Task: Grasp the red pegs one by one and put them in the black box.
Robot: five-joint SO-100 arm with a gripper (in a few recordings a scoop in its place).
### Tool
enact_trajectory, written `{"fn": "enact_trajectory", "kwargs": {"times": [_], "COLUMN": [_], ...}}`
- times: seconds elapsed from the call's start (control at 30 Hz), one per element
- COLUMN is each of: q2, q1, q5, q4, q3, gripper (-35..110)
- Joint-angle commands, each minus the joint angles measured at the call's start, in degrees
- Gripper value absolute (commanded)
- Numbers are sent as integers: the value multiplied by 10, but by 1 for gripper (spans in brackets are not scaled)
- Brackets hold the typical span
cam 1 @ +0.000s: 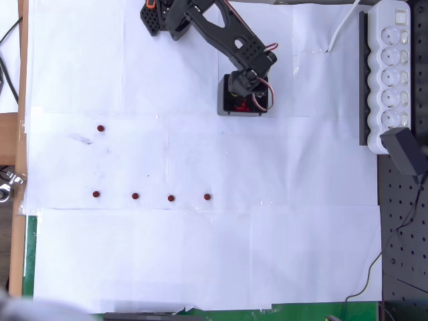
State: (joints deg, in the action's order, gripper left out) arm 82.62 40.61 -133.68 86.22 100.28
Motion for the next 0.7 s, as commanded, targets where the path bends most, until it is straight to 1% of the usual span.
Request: {"fn": "enact_trajectory", "kwargs": {"times": [0.0,0.07,0.13,0.2,0.33,0.4,0.47,0.57,0.67], "q2": [-93,-129,-168,-221,-329,-335,-332,-308,-275], "q1": [-46,-91,-156,-240,-409,-475,-528,-586,-620], "q5": [10,55,118,196,327,372,401,418,429], "q4": [48,50,25,-62,-289,-340,-417,-547,-630], "q3": [111,90,12,-128,-407,-476,-537,-611,-652], "gripper": [27,27,27,27,27,26,25,24,22]}}
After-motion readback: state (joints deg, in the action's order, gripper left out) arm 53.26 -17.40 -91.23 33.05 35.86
